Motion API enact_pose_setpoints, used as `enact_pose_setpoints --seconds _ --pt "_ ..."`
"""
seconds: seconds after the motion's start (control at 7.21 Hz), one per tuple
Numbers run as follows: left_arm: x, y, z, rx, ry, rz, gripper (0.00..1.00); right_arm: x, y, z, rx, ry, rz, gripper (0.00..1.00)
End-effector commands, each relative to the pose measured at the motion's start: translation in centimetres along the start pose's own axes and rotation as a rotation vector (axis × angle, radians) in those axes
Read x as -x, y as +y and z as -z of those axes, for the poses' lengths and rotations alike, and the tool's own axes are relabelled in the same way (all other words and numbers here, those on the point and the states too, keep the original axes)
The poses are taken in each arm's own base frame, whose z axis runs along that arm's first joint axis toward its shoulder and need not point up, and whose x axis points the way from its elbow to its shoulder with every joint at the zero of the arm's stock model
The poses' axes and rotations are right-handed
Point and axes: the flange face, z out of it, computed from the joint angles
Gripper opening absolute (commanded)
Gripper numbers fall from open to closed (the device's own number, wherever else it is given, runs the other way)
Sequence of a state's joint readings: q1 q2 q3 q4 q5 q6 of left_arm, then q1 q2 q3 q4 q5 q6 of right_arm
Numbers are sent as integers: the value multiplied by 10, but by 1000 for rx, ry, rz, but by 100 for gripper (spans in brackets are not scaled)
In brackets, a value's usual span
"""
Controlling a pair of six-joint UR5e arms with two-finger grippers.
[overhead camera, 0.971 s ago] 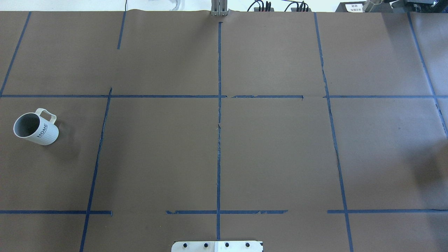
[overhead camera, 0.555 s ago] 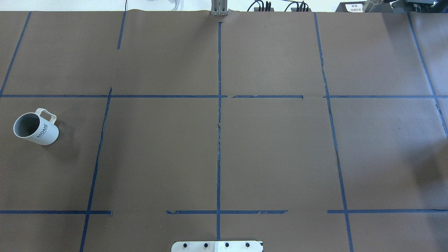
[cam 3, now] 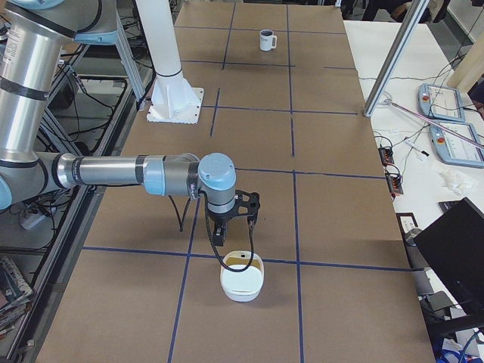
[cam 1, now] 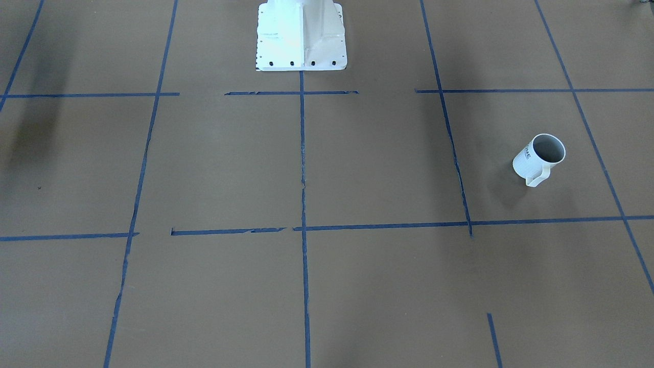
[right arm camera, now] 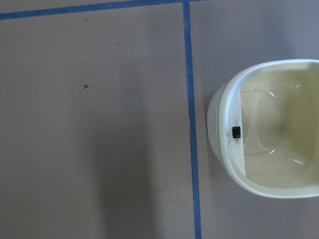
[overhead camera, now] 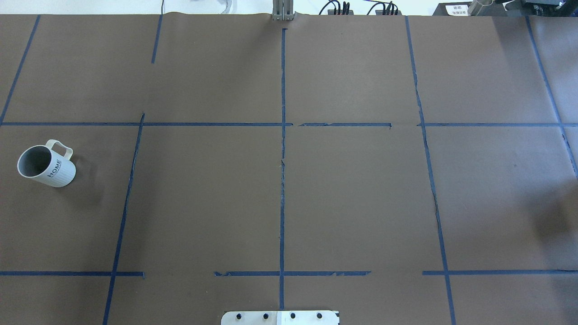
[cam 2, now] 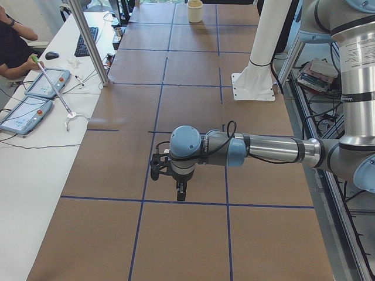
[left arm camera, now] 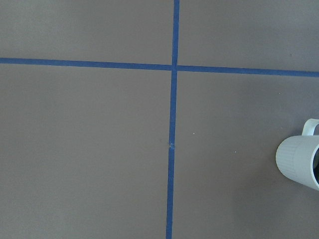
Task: Left arm hands cup to right arm to dump lemon
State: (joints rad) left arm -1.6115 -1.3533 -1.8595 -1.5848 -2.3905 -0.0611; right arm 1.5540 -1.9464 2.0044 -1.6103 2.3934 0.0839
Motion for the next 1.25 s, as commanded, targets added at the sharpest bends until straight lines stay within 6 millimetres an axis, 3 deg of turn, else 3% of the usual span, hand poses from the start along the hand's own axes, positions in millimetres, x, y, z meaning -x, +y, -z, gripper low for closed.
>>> enact_pose_setpoints --seconds 0.0,0.28,0.42,0.56,0.69,0.83,1.11 --pt "-14 4 -16 27 28 -41 100 5 -3 2 -33 -7 50 100" --pt "-32 3 -21 43 67 -35 100 9 -5 2 -51 -15 72 100" --pt "-72 -2 -47 71 72 -39 100 12 -6 0 -45 -20 75 100" --pt "-98 -4 -70 58 90 -56 100 12 -6 0 -45 -22 77 100" --pt "-104 -6 -87 36 68 -101 100 12 -6 0 -45 -22 77 100" --pt "-127 -17 -99 34 49 -154 100 12 -6 -1 -41 -23 77 100" --pt "-146 -50 -116 38 59 -180 100 20 -7 -9 -17 -23 101 100"
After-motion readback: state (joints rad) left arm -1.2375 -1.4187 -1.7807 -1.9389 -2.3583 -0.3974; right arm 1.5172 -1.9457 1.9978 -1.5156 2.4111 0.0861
